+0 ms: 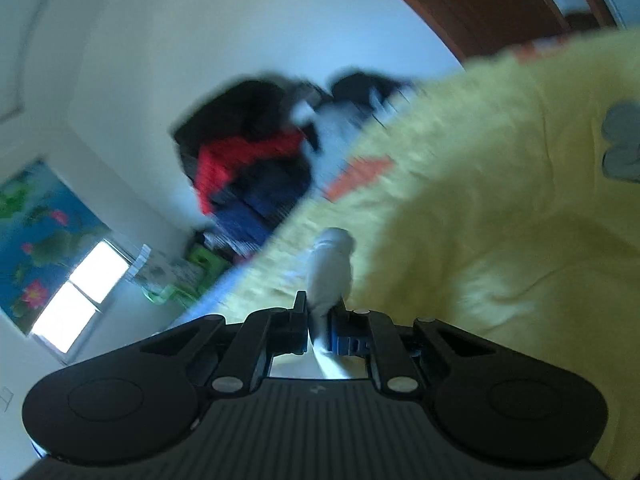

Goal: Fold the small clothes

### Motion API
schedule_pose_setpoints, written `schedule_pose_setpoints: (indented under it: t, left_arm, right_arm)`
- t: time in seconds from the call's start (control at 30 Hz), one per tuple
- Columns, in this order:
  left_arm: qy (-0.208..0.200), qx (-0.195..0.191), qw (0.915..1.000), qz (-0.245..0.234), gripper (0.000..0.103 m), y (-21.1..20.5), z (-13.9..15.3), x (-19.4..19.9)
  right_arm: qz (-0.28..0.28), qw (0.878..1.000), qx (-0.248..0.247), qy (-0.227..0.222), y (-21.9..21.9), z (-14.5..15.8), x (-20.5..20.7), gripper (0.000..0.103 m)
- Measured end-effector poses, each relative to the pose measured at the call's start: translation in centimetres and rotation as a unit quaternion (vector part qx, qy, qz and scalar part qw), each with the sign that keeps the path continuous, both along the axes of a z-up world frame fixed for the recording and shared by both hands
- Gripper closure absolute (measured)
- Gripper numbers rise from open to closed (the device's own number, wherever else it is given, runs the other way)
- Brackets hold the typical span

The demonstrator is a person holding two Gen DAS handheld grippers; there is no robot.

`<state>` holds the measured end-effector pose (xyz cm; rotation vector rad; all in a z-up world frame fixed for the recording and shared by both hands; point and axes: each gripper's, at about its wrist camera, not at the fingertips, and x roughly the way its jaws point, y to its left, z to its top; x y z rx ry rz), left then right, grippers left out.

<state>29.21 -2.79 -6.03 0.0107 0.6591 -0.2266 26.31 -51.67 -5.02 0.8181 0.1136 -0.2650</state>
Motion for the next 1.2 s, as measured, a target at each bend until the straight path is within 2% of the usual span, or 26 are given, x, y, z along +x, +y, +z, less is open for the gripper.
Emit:
schedule_pose_setpoints:
  t: [0.07,0.13,0.2,0.3,0.33,0.4,0.47,0.53,0.67,0.73,0.83,0.93,1.0,1.07,1.1,1.17,1.2]
  left_arm:
    - [-0.011,0.031,0.9991,0.028,0.0,-0.5,0.7,-0.7]
    - [-0.043,0.057,0.9956,0.06,0.0,-1.3,2.3,-2.3]
    - [-0.083,0.042,0.9939,0.06,0.0,-2.3,4.8,-4.3]
    - [-0.105,0.004,0.9944,0.014,0.0,-5.3,8.9,-5.0]
    - [-0.101,-0.011,0.9948,-0.002,0.0,-6.8,10.1,-4.6]
    - [-0.058,-0.062,0.9951,-0.05,0.0,-9.9,12.1,-2.8]
    - [-0.012,-0.12,0.9882,-0.094,0.0,-13.1,13.4,-0.6]
    - [0.026,-0.145,0.9806,-0.128,0.0,-16.5,14.3,1.7]
    - [0.08,-0.152,0.97,-0.173,0.0,-21.8,15.8,4.8]
    - [0.103,-0.14,0.9661,-0.191,0.0,-23.9,16.0,5.1]
    - [0.1,-0.115,0.966,-0.209,0.0,-25.8,16.5,4.5]
    - [0.084,-0.077,0.9737,-0.197,0.0,-26.1,16.4,3.9]
    - [0.081,-0.083,0.9741,-0.194,0.0,-26.7,16.2,3.2]
    - [0.096,-0.084,0.9745,-0.185,0.001,-26.5,15.8,3.3]
    - [0.102,-0.084,0.9752,-0.178,0.003,-26.9,15.6,3.7]
    - [0.125,-0.09,0.9726,-0.174,0.044,-26.3,15.0,4.0]
    - [0.137,-0.093,0.9712,-0.172,0.047,-26.0,14.7,4.2]
  right_arm:
    - [0.006,0.999,-0.03,-0.029,2.6,0.4,-1.1,0.089]
    - [0.016,0.997,-0.056,-0.043,4.7,0.3,-1.8,0.089]
    - [0.033,0.995,-0.085,-0.039,5.9,0.4,-1.7,0.089]
    - [0.05,0.99,-0.119,-0.048,7.2,1.4,-1.7,0.089]
    - [0.05,0.988,-0.139,-0.048,7.7,1.7,-1.9,0.089]
    - [0.053,0.982,-0.177,-0.046,8.4,2.1,-2.1,0.089]
    - [0.056,0.975,-0.211,-0.048,9.4,2.6,-2.6,0.089]
    - [0.06,0.966,-0.245,-0.051,10.4,3.2,-3.0,0.089]
    - [0.075,0.941,-0.326,-0.051,13.8,3.9,-3.5,0.089]
    - [0.092,0.932,-0.346,-0.051,15.1,4.0,-3.5,0.089]
    - [0.105,0.909,-0.401,-0.044,17.5,4.0,-3.6,0.089]
    - [0.115,0.892,-0.436,-0.045,19.2,4.2,-3.8,0.09]
    - [0.121,0.877,-0.463,-0.044,20.3,4.1,-4.1,0.09]
    - [0.131,0.875,-0.463,-0.045,20.8,4.2,-4.1,0.09]
    - [0.134,0.874,-0.465,-0.046,21.1,4.3,-4.2,0.09]
    - [0.135,0.872,-0.468,-0.048,21.2,4.4,-4.3,0.09]
    - [0.135,0.872,-0.469,-0.049,21.3,4.5,-4.4,0.09]
